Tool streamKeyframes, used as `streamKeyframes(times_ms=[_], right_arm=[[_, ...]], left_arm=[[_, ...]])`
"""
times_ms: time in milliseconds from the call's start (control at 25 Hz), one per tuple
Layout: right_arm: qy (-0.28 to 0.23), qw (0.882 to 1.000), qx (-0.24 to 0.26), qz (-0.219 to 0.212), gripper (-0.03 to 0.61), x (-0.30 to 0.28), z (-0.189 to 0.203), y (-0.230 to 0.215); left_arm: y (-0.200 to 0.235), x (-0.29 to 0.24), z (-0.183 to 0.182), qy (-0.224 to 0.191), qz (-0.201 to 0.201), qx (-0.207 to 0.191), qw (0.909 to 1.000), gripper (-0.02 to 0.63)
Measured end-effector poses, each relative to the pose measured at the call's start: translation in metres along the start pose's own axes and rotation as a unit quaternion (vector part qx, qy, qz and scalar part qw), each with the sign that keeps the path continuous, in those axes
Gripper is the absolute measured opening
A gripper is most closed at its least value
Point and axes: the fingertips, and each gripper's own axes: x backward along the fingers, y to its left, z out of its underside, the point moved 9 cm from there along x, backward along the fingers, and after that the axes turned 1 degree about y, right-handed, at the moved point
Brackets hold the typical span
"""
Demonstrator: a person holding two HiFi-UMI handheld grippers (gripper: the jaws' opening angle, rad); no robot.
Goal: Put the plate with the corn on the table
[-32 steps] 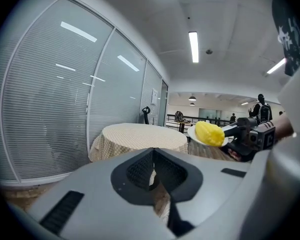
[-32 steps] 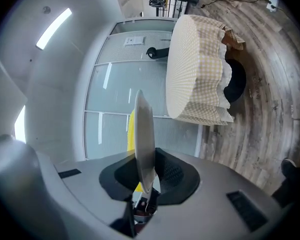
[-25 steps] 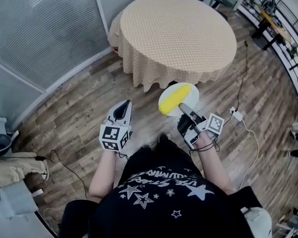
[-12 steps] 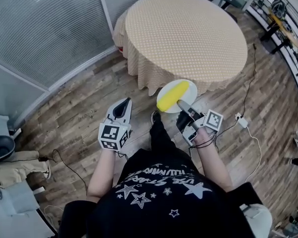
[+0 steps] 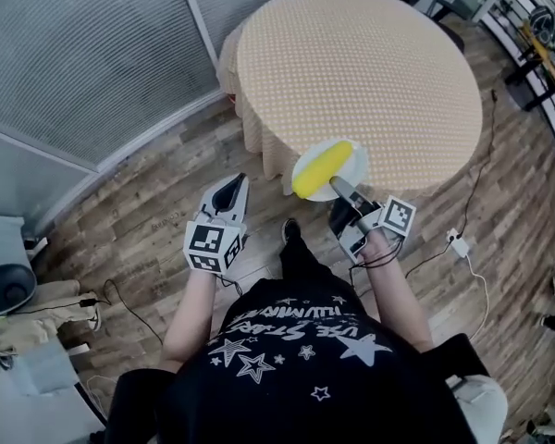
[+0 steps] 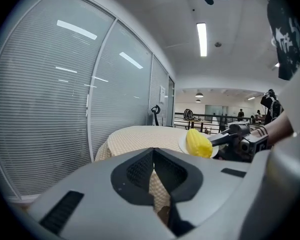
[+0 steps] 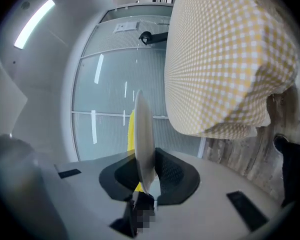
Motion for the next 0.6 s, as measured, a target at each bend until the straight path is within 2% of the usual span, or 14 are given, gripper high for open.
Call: streamKeyframes(times_ms=[280,440,600], right_arm=[[0.004,1.000,0.012,0.005,0.064,-0.049,-0.063,-0.012],[0.003,1.000,0.006,0.001,0.064,-0.074,-0.099,-0.022],[0.003,1.000,0.001,0.004,0.064,-0.090,-0.126,-0.029]], left_arm=[[0.021,-0.055,-0.026,0.021,-0.015,-0.005,0.9996,0.008],[0.038,-0.088,-0.045,0.018,-0.030,-0.026,0.9991,0.008],[0.052,-0.117,-0.053,0.016,-0.040,-0.022,0.9989,0.008]])
